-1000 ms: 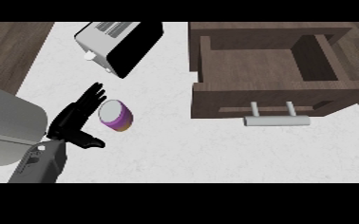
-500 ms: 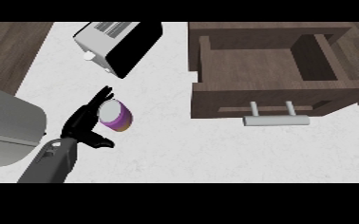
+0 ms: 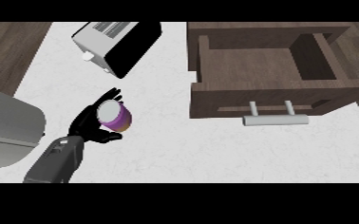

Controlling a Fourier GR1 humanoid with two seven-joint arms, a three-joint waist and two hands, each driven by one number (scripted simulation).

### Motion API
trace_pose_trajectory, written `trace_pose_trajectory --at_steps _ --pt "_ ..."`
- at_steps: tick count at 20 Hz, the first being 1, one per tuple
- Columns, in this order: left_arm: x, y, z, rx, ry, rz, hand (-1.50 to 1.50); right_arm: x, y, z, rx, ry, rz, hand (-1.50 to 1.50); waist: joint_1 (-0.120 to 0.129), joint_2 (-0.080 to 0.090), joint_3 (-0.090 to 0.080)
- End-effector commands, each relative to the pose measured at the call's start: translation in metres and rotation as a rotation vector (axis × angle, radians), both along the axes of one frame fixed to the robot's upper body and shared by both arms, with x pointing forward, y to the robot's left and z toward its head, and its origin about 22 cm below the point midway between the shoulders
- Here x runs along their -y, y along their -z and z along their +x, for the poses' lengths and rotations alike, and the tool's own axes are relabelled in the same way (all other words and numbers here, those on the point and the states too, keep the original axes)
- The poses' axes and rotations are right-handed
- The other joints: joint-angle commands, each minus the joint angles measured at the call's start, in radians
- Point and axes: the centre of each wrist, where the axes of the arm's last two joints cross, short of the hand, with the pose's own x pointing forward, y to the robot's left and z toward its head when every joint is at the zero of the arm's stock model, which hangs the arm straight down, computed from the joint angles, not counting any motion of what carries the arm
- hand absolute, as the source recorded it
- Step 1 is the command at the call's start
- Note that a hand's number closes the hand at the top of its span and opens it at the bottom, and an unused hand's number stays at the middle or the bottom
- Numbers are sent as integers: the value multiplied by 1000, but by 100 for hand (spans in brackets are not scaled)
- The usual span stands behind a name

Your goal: Pick up the can, place it into the drawer and close the drawer

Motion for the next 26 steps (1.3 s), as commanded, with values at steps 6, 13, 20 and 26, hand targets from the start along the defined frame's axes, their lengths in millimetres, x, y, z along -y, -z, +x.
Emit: trace_pose_trajectory --at_steps 6,13,20,26 --pt "17 -8 16 -10 123 -131 150 2 -4 -11 -4 1 26 -150 2 -2 0" --pt "48 -13 24 96 206 -211 150 -7 -6 -22 -4 -16 22 -150 13 -10 2" --pt "56 -19 27 155 -263 -209 150 -2 -1 -11 0 32 20 -150 45 -15 4" --pt "84 -61 52 215 -352 -180 150 -23 -25 -20 -13 30 27 -150 35 -18 3"
